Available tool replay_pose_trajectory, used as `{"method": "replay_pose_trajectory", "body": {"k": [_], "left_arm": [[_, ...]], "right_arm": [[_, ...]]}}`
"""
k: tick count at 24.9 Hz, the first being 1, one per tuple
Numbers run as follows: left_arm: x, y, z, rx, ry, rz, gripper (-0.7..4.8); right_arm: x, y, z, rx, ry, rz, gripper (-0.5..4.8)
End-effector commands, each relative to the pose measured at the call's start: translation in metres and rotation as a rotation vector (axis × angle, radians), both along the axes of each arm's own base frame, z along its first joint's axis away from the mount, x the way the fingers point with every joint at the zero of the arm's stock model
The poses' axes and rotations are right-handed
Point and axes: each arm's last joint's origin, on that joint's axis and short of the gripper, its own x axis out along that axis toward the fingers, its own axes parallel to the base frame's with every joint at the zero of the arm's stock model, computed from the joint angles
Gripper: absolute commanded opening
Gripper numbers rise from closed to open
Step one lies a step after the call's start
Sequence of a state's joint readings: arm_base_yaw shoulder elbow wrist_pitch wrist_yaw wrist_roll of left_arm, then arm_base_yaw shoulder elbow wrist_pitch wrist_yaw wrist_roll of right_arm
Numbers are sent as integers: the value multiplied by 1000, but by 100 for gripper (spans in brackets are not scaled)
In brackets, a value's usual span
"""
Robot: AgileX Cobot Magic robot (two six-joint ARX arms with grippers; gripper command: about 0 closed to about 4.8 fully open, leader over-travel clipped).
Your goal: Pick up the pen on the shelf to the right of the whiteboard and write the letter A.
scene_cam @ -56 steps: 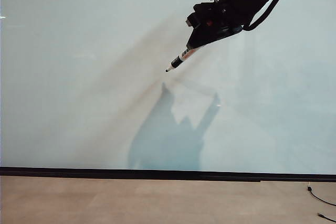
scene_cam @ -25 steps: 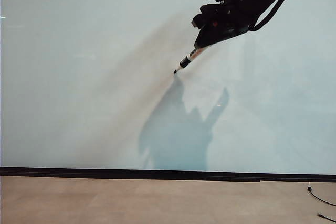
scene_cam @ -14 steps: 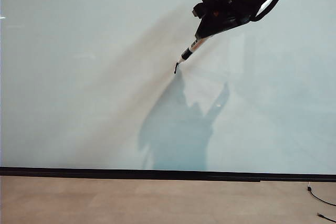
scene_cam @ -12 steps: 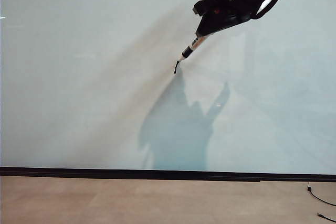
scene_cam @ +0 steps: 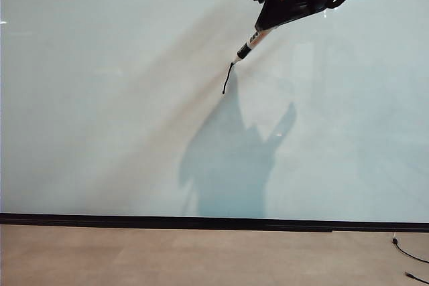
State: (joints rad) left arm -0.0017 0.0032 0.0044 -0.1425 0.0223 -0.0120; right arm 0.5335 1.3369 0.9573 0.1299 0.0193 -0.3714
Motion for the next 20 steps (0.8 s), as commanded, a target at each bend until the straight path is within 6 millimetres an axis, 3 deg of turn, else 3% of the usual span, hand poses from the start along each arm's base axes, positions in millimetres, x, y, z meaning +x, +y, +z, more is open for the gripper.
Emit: {"method": "replay_pose_trajectory", "body": {"k": [1,20], "left_arm": [[0,0,2,4,-11,-1,-4],[0,0,2,4,-10,-1,-5]], "right_arm": [[-1,-3,12,27,-60,-36,-9],[-11,-9,38,44,-138,-51,-9]]}}
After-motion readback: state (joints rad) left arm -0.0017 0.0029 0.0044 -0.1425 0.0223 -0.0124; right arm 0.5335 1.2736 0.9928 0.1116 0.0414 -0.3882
